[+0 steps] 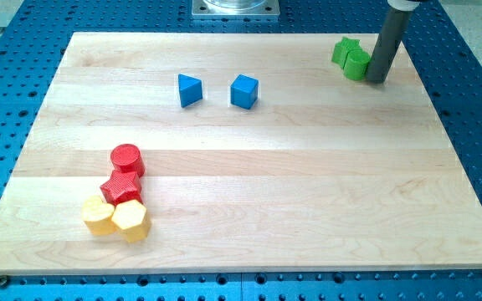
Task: Drag the yellow hexagon into the green circle
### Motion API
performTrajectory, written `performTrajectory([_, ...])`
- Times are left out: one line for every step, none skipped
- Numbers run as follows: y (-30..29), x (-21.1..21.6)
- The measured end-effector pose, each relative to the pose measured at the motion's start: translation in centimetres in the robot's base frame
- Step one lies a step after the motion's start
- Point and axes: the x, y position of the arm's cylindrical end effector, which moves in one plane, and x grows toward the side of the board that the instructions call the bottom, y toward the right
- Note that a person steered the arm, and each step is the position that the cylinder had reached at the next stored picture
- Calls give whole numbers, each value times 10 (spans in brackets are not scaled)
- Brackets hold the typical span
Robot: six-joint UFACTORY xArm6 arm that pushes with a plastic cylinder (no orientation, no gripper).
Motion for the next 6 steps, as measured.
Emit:
performTrajectory([0,48])
performTrajectory([-20,116])
performTrajectory([-58,189])
performTrajectory([-117,236])
performTrajectory([-177,268])
performTrajectory([-243,302])
